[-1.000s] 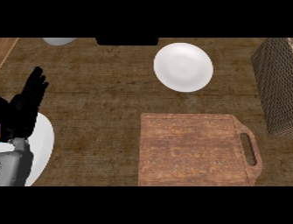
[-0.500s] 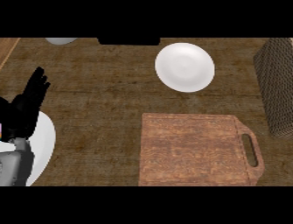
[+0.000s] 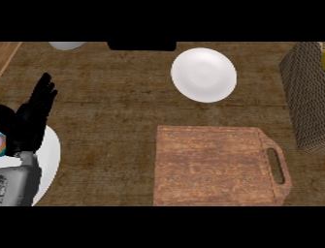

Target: Pick the lemon from the cutting board and place it in the basket

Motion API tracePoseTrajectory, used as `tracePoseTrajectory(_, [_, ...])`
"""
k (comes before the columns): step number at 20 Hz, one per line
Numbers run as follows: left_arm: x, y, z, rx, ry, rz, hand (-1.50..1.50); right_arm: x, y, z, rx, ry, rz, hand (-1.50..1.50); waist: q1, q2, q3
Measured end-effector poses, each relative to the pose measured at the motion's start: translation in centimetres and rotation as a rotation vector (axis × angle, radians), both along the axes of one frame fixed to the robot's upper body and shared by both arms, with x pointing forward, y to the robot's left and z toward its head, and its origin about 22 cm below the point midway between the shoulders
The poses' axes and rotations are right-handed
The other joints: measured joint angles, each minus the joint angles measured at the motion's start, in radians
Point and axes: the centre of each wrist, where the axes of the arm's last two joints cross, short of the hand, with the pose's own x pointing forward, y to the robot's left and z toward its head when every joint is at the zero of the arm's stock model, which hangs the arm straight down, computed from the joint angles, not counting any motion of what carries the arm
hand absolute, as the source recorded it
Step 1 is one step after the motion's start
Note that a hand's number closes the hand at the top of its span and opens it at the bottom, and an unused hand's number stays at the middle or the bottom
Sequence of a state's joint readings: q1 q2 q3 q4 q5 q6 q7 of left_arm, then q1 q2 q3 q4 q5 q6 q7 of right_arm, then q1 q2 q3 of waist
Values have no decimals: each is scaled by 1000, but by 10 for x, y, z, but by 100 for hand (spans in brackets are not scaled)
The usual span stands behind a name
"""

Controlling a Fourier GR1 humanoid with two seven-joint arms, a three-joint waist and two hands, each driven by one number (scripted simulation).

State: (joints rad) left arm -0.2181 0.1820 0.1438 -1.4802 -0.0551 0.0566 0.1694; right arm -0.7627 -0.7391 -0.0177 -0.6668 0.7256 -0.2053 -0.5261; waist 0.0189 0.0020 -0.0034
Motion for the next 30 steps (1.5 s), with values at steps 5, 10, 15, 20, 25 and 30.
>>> tracePoseTrajectory(5, [-3, 5, -2, -1, -2, -8, 0, 3, -10, -1, -58, 99, -24, 150, 4, -2, -5])
tracePoseTrajectory(10, [2, -1, 2, 1, 2, -13, 0, 9, -9, -11, -56, 112, -31, 150, 6, -2, -5])
tracePoseTrajectory(15, [-1, 0, 2, -3, 0, -16, 0, 9, -14, -20, -58, 113, -37, 150, 10, 1, -3])
tracePoseTrajectory(20, [-5, 0, 5, 0, -7, -21, 0, 6, -20, -29, -93, 116, -72, 150, 18, 4, -2])
tracePoseTrajectory(25, [-5, 0, 2, -5, -9, -22, 0, 2, -29, -30, -116, 117, -93, 150, 22, 7, -1])
tracePoseTrajectory(30, [-4, -5, -2, -4, -9, -25, 0, -1, -31, -39, -134, 147, -99, 150, 24, 9, -2])
